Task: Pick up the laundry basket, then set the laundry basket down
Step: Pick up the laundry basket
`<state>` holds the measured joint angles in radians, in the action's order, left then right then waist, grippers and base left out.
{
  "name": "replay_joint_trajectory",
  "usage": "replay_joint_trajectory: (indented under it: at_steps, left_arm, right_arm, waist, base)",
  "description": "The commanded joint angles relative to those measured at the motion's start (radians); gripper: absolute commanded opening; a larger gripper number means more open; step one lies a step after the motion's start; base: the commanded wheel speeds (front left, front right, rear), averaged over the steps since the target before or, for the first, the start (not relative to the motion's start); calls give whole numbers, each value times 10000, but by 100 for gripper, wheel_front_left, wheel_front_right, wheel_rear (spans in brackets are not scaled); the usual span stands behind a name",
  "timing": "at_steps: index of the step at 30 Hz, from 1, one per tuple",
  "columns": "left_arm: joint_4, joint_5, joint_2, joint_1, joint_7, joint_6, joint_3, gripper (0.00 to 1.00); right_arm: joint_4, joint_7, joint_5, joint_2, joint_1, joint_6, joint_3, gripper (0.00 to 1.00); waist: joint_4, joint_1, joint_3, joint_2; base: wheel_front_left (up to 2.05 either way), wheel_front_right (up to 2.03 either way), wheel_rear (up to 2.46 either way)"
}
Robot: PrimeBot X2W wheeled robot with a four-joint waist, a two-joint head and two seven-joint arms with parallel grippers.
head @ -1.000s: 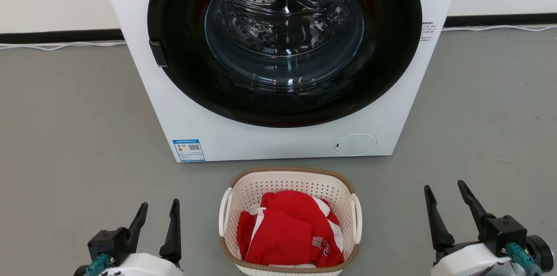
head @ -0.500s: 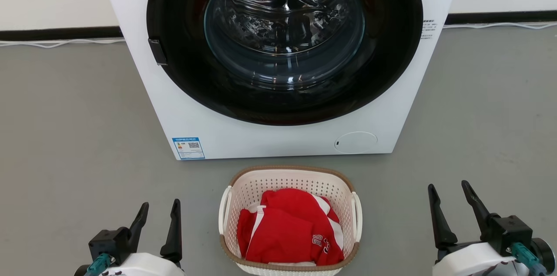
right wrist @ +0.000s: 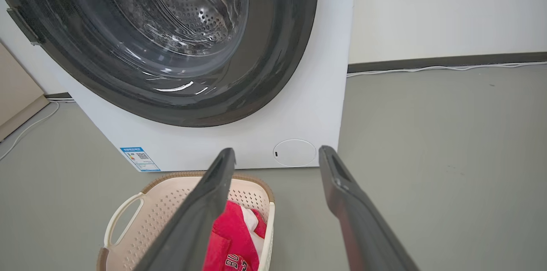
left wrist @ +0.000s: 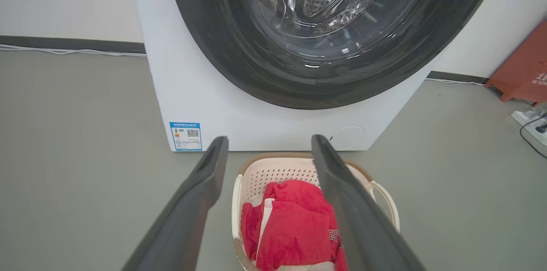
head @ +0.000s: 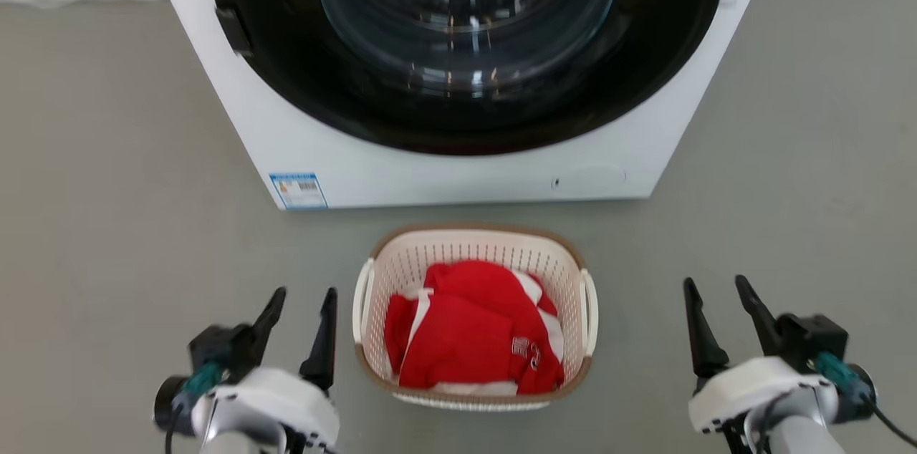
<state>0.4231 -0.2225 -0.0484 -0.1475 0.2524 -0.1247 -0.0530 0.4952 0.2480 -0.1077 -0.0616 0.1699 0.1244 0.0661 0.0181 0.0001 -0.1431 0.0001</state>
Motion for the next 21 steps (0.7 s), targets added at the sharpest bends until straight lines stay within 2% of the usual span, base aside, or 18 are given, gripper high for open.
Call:
replay_joint_trajectory:
  at_steps: [1, 7, 12, 21]
  left_arm:
    - [65, -111, -248, -698, 93, -60, 71, 100]
    - [1639, -577, -673, -2254, 93, -60, -814, 100]
    - [2749, -1033, -805, -3676, 93, -60, -1557, 100]
    - [4176, -1552, -953, -5897, 93, -60, -2555, 100]
  right_arm:
    - [167, 138, -19, -32, 550, 63, -290, 100]
    - [1934, 138, 126, 14, 1953, 63, -515, 100]
    - [3281, 138, 483, 51, 3207, 63, -460, 100]
    - [4511, 138, 765, 108, 5078, 63, -354, 100]
  waist:
    - [-3, 0, -522, -1]
    - [21, 0, -1810, -1]
    - [53, 0, -2992, -1]
    - [-5, 0, -4936, -1]
  base:
    - [0, 0, 0]
    - [0, 0, 0]
    - [0, 0, 0]
    - [0, 0, 0]
